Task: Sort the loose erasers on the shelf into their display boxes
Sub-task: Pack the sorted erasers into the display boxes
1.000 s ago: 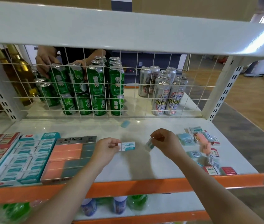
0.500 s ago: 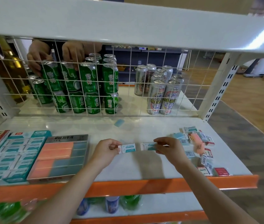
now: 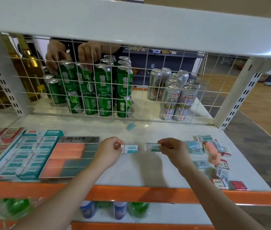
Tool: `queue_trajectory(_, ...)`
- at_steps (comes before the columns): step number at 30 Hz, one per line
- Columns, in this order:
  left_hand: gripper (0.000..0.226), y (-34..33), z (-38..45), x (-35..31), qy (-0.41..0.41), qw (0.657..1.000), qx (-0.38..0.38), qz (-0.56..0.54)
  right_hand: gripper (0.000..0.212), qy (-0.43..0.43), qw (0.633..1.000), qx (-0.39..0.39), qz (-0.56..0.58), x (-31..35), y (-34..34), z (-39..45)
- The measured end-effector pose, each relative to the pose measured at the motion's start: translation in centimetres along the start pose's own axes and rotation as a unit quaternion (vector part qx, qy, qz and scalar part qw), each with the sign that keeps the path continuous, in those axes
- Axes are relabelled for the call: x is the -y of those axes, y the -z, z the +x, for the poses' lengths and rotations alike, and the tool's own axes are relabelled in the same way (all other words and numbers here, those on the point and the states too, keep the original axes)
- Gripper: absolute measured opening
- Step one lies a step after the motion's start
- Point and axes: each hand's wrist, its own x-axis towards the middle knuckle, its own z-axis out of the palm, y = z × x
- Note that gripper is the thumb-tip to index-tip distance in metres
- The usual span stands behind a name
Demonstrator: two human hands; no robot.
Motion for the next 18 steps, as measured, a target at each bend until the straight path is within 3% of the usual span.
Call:
queue_trajectory(8, 0.030, 6.0, 0.4, 1.7, -0.017, 0.999, -0.038, 0.015, 0.019, 0.026, 1.000, 0.016, 0.006, 3.3, -5.4, 0.5)
queue_trajectory(18, 0.019, 15.0, -0.3, 6.0, -0.023, 0.997, -0.066, 0.045, 0.017, 0.032, 0.998, 0.048, 0.021, 7.4, -15.6, -0.6)
